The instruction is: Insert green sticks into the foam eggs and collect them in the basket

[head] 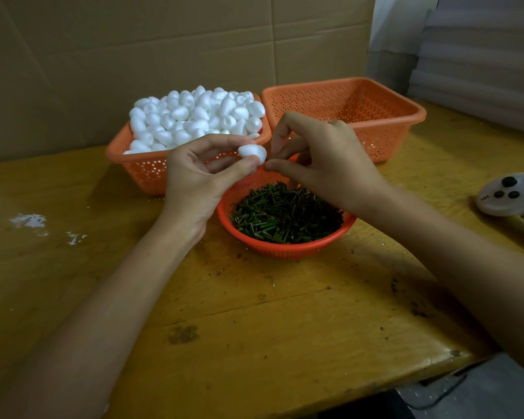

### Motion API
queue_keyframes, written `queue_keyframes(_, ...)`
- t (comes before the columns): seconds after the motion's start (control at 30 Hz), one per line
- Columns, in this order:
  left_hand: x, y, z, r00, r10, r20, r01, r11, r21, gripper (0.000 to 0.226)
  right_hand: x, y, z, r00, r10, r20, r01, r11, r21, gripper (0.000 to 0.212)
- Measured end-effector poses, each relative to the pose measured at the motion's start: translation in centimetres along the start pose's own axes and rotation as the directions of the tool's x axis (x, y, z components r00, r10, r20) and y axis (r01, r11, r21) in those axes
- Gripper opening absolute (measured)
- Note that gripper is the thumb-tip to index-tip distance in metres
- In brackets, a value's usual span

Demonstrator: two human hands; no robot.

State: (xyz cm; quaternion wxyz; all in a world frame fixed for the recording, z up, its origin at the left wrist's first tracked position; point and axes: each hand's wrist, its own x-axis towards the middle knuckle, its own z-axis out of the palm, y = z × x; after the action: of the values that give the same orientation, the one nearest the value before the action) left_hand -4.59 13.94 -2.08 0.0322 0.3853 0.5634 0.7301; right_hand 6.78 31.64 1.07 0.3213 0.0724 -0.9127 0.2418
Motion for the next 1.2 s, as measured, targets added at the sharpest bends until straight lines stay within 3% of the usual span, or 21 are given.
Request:
queue_keyframes(0.5,-0.03,0.00,-0.07,0.999,0.006,0.038,-0.007,1.000,0.021,0.024,0.05,0.63,0.26,0.996,-0.073,0.050,0.071,0.997,0.038,0.028)
queue_keyframes(0.7,-0.13,0.17,0.20,0.999,0.007,0.053,-0.008,1.000,0.029,0.029,0.06,0.57,0.25,0.994,-0.038,0.098,0.032,0.997,0.065,0.032)
queue_keyframes(0.93,-0.13,0.37,0.34,0.999,0.012,0.030,-0.013,0.999,0.036,0.029,0.28,0.45,0.18,0.989,0.060,0.138,-0.037,0.986,-0.163,0.025)
queue_keyframes(1.2,-0.17,0.21,0.59,1.000,0.004,0.023,-0.006,0.998,0.055,0.028,0.29,0.31,0.16,0.980,0.040,0.192,-0.003,0.982,-0.188,0.029)
